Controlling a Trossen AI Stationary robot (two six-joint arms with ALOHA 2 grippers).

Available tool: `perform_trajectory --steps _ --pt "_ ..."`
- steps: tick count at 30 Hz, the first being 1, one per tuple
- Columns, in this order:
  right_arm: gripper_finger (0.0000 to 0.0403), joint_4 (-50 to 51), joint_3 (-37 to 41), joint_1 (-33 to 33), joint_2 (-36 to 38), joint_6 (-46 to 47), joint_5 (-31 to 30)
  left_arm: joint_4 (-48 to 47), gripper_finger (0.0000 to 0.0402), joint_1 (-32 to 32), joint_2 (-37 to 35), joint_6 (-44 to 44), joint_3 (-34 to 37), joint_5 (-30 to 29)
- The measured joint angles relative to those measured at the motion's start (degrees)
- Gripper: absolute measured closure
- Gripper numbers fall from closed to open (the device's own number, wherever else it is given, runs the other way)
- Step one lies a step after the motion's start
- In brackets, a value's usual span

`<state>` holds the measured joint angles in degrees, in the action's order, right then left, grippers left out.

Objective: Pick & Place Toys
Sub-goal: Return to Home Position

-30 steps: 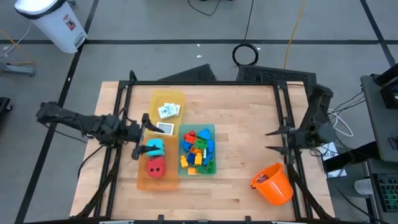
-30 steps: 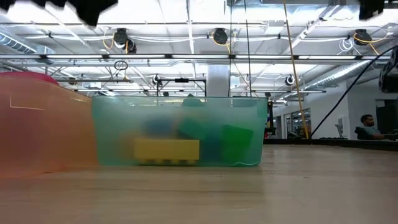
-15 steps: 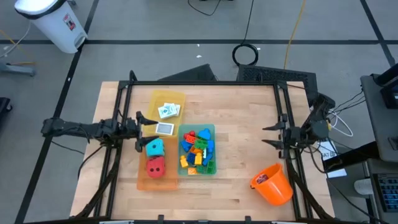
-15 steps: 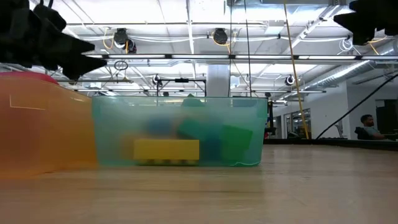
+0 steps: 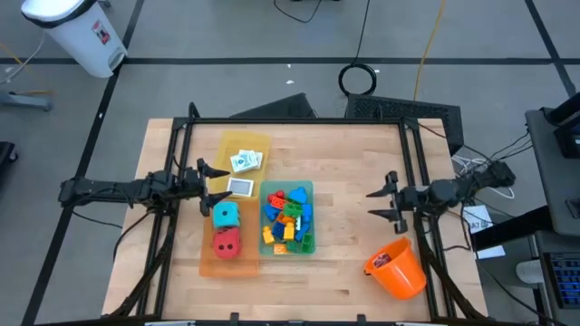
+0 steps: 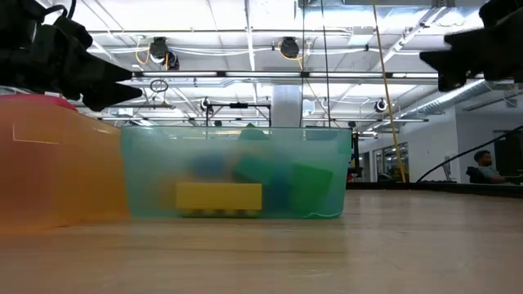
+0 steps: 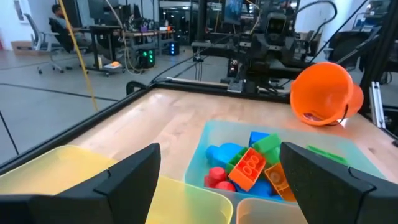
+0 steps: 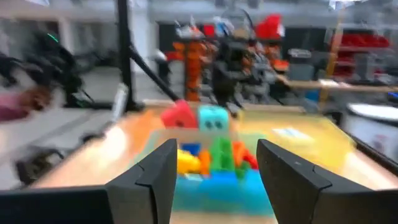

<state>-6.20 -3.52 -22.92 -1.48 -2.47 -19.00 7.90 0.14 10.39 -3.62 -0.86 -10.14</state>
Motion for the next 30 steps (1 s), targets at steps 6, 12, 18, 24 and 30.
perform_trajectory --steps 6,12,18,24,30 --pt "0.0209 -1.8 2.45 9.51 0.08 5.57 16.44 -0.05 0.0072 0.0 0.04 0.13 0.0 -0.41" --pt "0.0213 -0.92 2.5 11.28 0.09 6.31 19.12 -0.08 0.0068 0.0 0.18 0.33 -0.04 -0.41" --pt "0.0209 -0.82 2.57 11.28 0.07 6.32 19.12 -0.08 0.0068 0.0 0.18 0.35 -0.04 -0.43" --pt "0.0213 -0.85 2.61 11.28 0.07 6.31 19.12 -0.08 0.0069 0.0 0.18 0.38 -0.04 -0.43" --pt "0.021 -0.85 2.66 11.26 0.07 6.31 19.12 -0.08 0.0072 0.0 0.18 0.38 -0.04 -0.43"
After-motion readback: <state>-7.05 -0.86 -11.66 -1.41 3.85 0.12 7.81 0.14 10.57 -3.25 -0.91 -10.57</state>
